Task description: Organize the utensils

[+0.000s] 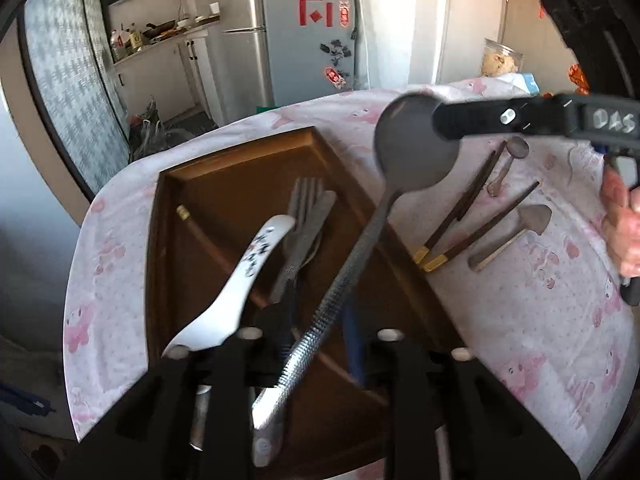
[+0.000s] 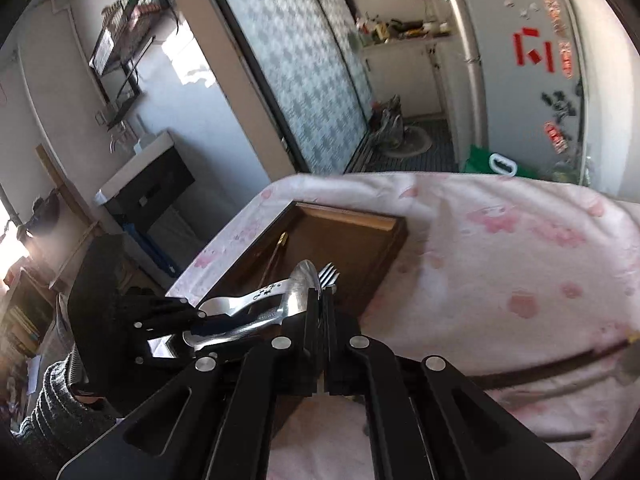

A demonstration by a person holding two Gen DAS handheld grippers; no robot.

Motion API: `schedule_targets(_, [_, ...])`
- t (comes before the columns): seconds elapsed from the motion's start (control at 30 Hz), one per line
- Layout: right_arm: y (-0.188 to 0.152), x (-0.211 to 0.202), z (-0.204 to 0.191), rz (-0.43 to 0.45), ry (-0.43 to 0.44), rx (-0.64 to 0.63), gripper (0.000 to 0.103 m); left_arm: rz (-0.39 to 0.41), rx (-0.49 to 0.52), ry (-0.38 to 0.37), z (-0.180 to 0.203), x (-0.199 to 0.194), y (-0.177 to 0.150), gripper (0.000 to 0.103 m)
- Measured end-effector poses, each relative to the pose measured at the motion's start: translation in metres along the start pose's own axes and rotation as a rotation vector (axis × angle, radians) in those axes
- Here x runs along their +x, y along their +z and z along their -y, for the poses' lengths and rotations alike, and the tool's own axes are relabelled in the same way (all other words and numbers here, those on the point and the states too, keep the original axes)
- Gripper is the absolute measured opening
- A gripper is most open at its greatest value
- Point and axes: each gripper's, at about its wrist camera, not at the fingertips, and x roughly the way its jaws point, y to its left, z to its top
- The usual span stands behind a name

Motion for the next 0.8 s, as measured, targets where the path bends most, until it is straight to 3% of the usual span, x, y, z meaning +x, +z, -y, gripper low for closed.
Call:
schedule_targets(0.03, [-0.001, 0.005, -0.001, -0.008, 0.003, 0.002, 0.002, 0.013, -0.008, 0.007, -0.004, -0.003, -0.001, 0.061])
schedule_targets(0.4, [0.005, 0.070, -0.001, -0.086, -0.059, 0.011, 0.008, 0.042, -0.015, 0.004, -0.008, -0.017, -0.008, 0.068])
schedule_targets(0.47, [0.003, 0.061, 0.001, -0.075, -0.026, 0.031, 0.031, 0.045, -0.001, 0.000, -0.001, -0.018, -0.007, 0.068])
schedule_targets(0.5, [0.002, 0.055, 0.001, -0.067, -0.017, 0.032, 0.052, 0.048, 0.005, -0.003, 0.002, -0.018, -0.008, 0.068])
schedule_targets(0.53, [0.001, 0.040, 0.003, -0.048, -0.017, 0.026, 0.064, 0.053, 0.014, -0.011, 0.006, -0.019, -0.006, 0.069])
schedule_targets(0.8, [-0.017, -0.066, 0.045, 0.003, -0.187, -0.012, 0.075, 0.055, 0.110, -0.096, 0.061, -0.003, 0.011, 0.070])
